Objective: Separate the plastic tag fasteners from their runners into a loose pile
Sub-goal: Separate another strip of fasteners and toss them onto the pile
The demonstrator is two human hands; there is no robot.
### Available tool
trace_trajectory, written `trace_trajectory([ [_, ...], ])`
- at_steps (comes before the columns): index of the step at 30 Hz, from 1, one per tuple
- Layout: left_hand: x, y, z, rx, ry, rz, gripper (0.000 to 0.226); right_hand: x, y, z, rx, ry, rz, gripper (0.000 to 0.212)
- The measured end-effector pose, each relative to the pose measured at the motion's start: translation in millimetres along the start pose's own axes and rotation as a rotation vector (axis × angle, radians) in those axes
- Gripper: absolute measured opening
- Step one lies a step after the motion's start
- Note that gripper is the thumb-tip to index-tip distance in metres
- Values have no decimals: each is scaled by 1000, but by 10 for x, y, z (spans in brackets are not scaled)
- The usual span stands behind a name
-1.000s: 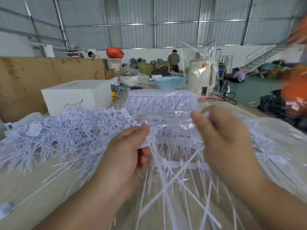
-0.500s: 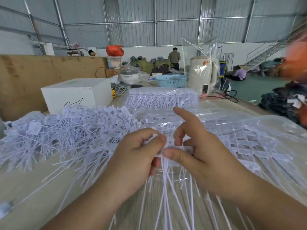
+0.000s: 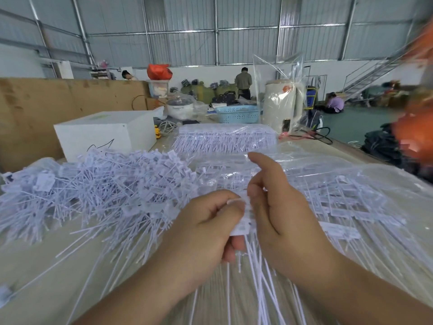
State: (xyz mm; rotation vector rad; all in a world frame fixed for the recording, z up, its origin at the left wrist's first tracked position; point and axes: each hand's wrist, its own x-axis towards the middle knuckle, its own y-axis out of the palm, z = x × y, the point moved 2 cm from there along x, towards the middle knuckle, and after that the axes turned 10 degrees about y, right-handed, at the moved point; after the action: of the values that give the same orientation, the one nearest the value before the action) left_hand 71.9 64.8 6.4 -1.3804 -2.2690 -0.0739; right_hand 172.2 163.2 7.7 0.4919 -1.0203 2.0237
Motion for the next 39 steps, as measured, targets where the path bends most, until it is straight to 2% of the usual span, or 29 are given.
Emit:
trace_trajectory([
  [3, -14, 22, -3, 34, 30, -5, 17, -15, 34, 2, -47, 6, 15, 50],
  [8, 90, -108, 45, -71, -31, -96, 17, 55, 3, -17, -50, 13, 48, 31],
  [10, 125, -204, 61, -89, -38, -140, 19, 92, -55, -54, -56, 61, 153, 27],
  [13, 133, -247, 84, -76, -41, -142, 16, 80, -97, -116, -35, 164, 426, 38],
  [15, 127, -223, 90, -73, -30, -125, 13, 71, -112, -137, 1, 184, 468, 41],
  [18, 111, -194, 78, -44, -1, -111, 36, 100, -139, -149, -4, 177, 437, 35],
  [20, 98, -182, 43, -24, -4, -130, 31, 107, -146, -134, -54, 148, 413, 30],
  [22, 91, -147, 24, -67, -27, -190, 25, 104, -140, -100, -105, 109, 318, 31],
  [27, 91, 29, -63, -511, -144, -348, 16, 100, -104, 62, -29, 54, -49, 35],
  [31, 49, 62, -126, -658, -158, -422, 14, 77, -71, 150, -92, -49, -147, 32],
  [35, 46, 74, -171, -595, -114, -441, 25, 72, -40, 199, -99, -95, -191, 32],
  [37, 80, 18, -181, -555, -83, -456, 23, 68, -43, 233, -145, -144, -215, 31],
  [39, 165, -249, -99, -661, -102, -579, 21, 46, -99, 244, -135, -173, -249, 29],
])
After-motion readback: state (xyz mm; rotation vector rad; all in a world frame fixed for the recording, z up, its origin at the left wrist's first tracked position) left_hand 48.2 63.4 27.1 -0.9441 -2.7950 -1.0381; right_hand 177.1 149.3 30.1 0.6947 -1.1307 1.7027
